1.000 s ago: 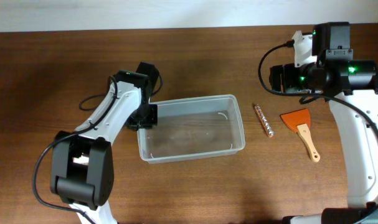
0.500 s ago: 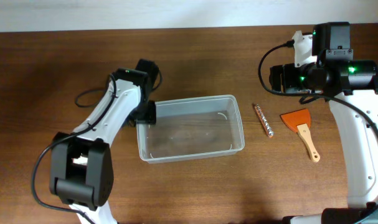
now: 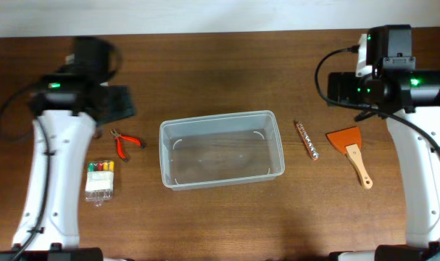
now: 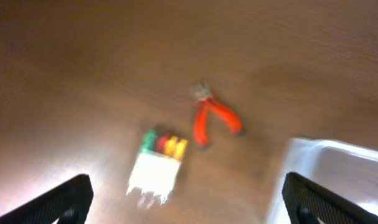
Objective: Pack container
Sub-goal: 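Release the box and grasp the colored plug packet with the left gripper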
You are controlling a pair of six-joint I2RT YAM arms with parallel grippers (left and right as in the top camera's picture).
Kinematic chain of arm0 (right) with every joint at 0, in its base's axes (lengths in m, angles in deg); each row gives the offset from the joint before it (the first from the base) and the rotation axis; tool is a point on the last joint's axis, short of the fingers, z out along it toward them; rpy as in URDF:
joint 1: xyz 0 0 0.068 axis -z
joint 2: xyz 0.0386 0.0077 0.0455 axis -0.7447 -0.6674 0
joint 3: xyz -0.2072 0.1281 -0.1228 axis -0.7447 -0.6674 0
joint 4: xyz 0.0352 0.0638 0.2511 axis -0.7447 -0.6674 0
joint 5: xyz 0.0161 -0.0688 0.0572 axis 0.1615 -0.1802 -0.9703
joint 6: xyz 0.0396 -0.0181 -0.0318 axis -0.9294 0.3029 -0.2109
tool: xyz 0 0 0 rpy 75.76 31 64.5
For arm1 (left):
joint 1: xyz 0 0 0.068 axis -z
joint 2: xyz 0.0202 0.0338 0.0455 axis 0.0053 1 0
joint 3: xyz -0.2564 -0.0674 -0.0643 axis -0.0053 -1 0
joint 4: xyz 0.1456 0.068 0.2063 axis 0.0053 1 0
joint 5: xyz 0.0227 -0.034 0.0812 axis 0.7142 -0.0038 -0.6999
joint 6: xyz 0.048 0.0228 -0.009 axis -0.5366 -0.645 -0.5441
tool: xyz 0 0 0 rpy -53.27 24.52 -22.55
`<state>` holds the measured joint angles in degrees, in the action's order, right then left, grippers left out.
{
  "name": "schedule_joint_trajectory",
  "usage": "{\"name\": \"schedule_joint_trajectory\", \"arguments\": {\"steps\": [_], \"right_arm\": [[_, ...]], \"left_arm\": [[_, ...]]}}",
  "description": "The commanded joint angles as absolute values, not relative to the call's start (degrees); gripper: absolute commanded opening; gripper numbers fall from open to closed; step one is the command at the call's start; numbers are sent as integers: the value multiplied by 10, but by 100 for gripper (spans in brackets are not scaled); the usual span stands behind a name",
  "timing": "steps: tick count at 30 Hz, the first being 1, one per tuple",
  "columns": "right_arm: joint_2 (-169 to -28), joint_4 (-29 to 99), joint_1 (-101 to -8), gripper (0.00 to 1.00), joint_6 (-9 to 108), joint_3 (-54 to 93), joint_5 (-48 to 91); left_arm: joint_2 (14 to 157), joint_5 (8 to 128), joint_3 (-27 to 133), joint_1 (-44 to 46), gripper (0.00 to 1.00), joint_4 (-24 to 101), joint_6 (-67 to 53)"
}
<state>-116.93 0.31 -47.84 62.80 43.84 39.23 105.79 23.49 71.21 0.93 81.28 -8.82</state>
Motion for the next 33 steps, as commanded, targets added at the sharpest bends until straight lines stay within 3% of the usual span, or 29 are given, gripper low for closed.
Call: {"name": "schedule_joint_trajectory", "arguments": {"steps": [1, 13, 20, 26, 33], "right_arm": [[-1149, -11, -473, 99, 598, 456, 431], [-1152, -29, -473, 99, 616, 456, 431], [-1152, -35, -473, 99, 621, 456, 431], [-1152, -37, -473, 99, 632, 456, 429], [-1152, -37, -473, 99, 632, 456, 429]], "left_arm": [[1064, 228, 688, -45, 99, 843, -53], [1064, 268, 451, -64, 99, 765, -128], [1064, 285, 379, -73, 99, 710, -139], [1064, 367, 342, -139, 99, 657, -175], [1064, 366, 341, -181, 99, 621, -215]]}}
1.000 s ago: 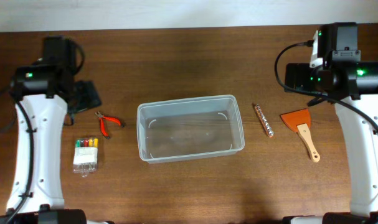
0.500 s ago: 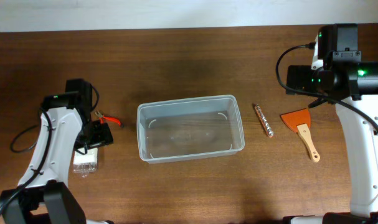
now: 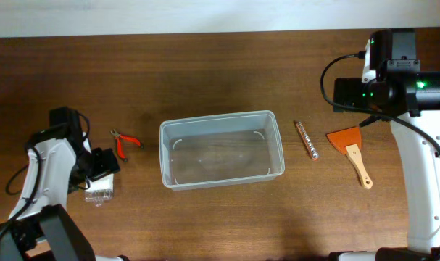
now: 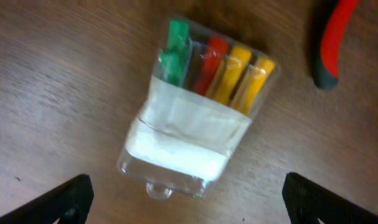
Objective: Pack container
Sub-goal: 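Release the box and grasp the colored plug packet with the left gripper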
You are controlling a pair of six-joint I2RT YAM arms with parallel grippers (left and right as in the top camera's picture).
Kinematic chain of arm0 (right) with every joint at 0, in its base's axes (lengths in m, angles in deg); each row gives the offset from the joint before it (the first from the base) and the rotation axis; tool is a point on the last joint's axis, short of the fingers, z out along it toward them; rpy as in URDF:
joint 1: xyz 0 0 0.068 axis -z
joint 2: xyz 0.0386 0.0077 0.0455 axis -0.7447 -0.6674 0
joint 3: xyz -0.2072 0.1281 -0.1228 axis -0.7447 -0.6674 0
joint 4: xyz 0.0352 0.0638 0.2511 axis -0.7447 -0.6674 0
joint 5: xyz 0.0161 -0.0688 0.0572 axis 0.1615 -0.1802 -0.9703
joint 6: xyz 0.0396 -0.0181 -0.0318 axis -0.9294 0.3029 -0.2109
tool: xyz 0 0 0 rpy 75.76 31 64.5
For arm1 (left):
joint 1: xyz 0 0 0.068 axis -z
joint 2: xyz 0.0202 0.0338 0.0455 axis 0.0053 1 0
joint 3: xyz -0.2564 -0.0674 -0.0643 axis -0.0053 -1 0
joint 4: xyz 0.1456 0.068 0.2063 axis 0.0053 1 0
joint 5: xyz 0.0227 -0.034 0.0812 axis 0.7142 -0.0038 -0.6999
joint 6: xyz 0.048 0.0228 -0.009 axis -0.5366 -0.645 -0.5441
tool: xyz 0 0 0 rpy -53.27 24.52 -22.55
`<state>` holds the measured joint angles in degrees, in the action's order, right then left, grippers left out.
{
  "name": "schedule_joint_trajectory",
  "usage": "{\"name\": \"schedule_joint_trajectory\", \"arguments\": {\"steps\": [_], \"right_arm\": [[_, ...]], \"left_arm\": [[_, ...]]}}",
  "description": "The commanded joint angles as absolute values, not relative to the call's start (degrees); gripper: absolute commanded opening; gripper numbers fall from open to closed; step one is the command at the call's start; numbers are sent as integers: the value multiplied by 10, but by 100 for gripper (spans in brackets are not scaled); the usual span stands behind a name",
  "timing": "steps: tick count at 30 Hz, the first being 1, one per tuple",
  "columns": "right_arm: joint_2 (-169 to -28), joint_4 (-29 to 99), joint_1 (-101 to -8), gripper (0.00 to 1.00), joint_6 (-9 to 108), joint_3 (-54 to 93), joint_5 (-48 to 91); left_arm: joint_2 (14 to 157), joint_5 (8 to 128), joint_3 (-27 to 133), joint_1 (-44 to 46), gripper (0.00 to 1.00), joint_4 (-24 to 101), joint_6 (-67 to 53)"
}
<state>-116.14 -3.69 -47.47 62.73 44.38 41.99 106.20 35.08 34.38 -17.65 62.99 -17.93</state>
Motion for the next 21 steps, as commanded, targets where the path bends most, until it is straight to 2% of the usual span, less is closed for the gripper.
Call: {"name": "schedule_joint_trajectory", "arguments": {"steps": [1, 8, 21], "right_arm": [[-1152, -37, -473, 99, 632, 456, 429], [-1152, -36, -473, 99, 632, 456, 429], [-1152, -18, -473, 99, 632, 456, 429]], "left_arm": [[1064, 366, 341, -181, 99, 615, -226], [1064, 365, 338, -181, 99, 562, -300], [1064, 365, 249, -181, 99, 474, -324]]}}
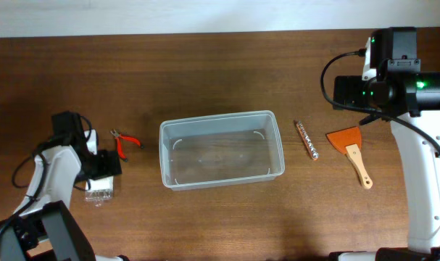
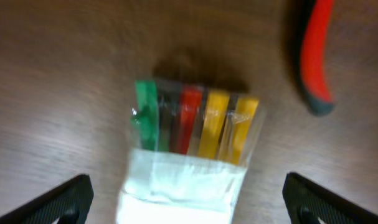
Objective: Pack container
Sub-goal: 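Release the box and grasp the colored plug packet with the left gripper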
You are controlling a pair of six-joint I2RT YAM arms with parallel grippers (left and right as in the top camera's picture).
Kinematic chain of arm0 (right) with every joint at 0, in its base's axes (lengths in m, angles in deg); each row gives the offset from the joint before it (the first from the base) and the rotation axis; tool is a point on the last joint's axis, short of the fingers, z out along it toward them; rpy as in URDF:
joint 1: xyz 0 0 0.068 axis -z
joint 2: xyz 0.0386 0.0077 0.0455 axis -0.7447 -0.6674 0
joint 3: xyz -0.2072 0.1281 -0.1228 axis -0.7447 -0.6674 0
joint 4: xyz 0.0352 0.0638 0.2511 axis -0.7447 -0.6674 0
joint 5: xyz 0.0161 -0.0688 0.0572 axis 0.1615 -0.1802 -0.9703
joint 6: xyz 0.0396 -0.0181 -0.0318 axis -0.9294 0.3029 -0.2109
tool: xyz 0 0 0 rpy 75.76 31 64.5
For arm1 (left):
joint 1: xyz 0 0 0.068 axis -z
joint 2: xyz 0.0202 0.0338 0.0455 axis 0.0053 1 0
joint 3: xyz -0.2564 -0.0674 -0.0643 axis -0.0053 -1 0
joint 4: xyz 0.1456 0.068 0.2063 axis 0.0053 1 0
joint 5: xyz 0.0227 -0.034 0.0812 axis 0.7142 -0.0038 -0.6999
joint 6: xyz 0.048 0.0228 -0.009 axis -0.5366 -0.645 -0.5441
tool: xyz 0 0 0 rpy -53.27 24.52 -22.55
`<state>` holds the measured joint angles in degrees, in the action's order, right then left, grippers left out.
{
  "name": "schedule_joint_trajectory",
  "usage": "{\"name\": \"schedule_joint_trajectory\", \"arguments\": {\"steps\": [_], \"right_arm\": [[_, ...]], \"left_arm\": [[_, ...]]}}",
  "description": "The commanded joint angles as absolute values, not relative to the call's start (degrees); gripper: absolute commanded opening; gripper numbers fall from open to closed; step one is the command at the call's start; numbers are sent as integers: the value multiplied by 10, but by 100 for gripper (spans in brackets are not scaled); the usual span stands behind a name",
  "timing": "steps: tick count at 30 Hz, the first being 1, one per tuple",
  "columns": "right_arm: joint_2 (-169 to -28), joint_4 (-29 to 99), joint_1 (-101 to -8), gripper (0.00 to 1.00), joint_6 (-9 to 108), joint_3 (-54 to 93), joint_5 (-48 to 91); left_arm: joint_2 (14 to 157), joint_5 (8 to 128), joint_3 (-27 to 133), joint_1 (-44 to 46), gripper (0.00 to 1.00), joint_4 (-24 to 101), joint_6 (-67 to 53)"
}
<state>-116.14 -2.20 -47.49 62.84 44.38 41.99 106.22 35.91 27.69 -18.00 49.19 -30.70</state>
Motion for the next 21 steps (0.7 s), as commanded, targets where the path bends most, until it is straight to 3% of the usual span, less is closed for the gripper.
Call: {"name": "schedule_joint_trajectory", "arguments": {"steps": [1, 21], "right_arm": [[-1152, -18, -473, 99, 632, 456, 429], [-1152, -20, -473, 99, 632, 456, 429]], "left_arm": [[1064, 363, 242, -181, 99, 467, -324], [1072, 350, 189, -181, 100, 387, -324]]}}
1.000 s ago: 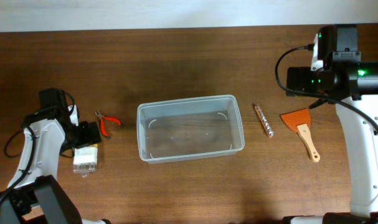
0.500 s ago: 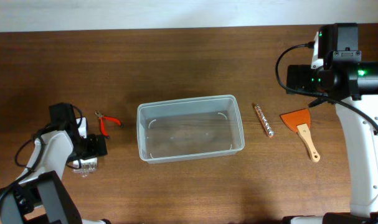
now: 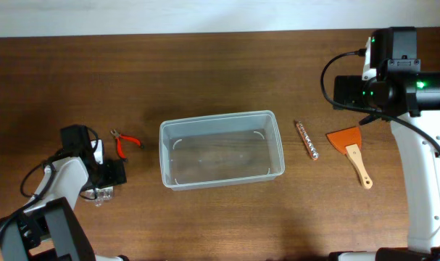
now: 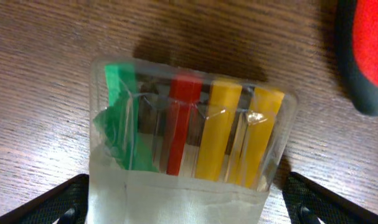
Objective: Pack container
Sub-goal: 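Release the box and grasp the colored plug packet with the left gripper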
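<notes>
A clear pack (image 4: 189,143) of green, red and yellow sticks with a white label lies on the wooden table. My left gripper (image 4: 185,199) is open and low over it, with one finger (image 4: 70,199) on each side of the pack. In the overhead view the left gripper (image 3: 107,175) covers most of the pack (image 3: 102,194). The clear plastic container (image 3: 220,117) sits empty mid-table. My right gripper (image 3: 344,90) hangs at the far right, above the scraper; its jaws do not show.
Red-handled pliers (image 3: 125,143) lie just beyond the pack, their grip at the corner of the left wrist view (image 4: 369,56). Right of the container lie a copper-coloured rod (image 3: 306,140) and an orange scraper (image 3: 351,148) with a wooden handle.
My left gripper has come lower and closer to the pack, which now fills the space between the open fingers. The right arm has not moved.
My left gripper was high near the table's back left, with pack and pliers far below. Then it was over the pack, then closer, and now it straddles the pack. The right arm shifted slightly early on and has held still since.
</notes>
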You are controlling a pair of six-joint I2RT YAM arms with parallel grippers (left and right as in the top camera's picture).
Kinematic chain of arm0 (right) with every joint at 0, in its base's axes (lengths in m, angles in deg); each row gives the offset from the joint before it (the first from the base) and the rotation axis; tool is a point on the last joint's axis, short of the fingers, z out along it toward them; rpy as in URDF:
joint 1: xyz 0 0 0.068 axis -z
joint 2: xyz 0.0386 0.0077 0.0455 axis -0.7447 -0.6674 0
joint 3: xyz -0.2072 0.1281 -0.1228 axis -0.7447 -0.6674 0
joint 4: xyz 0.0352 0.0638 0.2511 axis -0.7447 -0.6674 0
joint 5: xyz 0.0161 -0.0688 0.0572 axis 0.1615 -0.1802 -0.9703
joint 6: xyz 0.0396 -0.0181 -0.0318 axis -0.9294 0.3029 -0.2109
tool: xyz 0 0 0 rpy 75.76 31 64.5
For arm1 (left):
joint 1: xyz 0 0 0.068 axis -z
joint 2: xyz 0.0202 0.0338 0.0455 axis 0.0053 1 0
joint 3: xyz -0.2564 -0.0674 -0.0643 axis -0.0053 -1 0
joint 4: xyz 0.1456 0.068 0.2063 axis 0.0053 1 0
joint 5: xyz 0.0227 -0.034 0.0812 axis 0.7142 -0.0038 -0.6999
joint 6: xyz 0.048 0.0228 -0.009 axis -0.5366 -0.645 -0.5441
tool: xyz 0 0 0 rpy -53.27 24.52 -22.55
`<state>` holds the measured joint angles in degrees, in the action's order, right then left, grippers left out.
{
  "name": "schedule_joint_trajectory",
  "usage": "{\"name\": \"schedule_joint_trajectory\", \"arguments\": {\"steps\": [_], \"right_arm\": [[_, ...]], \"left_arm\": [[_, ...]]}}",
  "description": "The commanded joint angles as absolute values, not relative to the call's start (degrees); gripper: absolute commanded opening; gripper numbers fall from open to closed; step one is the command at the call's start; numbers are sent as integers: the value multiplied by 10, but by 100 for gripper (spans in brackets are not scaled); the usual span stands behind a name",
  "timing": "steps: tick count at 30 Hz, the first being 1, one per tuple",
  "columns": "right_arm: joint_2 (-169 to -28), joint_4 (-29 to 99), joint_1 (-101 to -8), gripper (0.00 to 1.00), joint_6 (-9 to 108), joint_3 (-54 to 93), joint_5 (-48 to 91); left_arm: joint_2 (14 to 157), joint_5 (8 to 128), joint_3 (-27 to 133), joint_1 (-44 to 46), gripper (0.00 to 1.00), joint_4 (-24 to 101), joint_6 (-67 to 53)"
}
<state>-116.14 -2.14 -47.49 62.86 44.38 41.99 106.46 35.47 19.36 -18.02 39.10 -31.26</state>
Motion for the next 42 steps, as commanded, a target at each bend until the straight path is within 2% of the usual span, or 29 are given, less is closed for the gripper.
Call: {"name": "schedule_joint_trajectory", "arguments": {"steps": [1, 4, 15, 19, 21, 22, 23, 29, 34, 37, 42], "right_arm": [[-1152, -21, -473, 99, 632, 456, 429], [-1152, -26, -473, 99, 632, 456, 429], [-1152, -35, -473, 99, 632, 456, 429], [-1152, -35, -473, 99, 632, 456, 429], [-1152, -35, -473, 99, 632, 456, 429], [-1152, -35, -473, 99, 632, 456, 429], [-1152, -35, -473, 99, 632, 456, 429], [-1152, -35, -473, 99, 632, 456, 429], [-1152, -34, -473, 99, 632, 456, 429], [-1152, -35, -473, 99, 632, 456, 429], [-1152, -34, -473, 99, 632, 456, 429]], "left_arm": [[1072, 350, 189, -181, 99, 385, -324], [1081, 350, 189, -181, 95, 375, -324], [1121, 350, 189, -181, 94, 373, -324], [1121, 350, 189, -181, 82, 373, -323], [1121, 350, 189, -181, 73, 374, -323], [1121, 350, 189, -181, 65, 379, -324], [1121, 350, 189, -181, 62, 381, -323], [1121, 351, 189, -181, 49, 389, -323], [1121, 350, 189, -181, 48, 392, -323], [1121, 351, 189, -181, 38, 392, -323], [1120, 351, 197, -181, 29, 393, -321]]}}
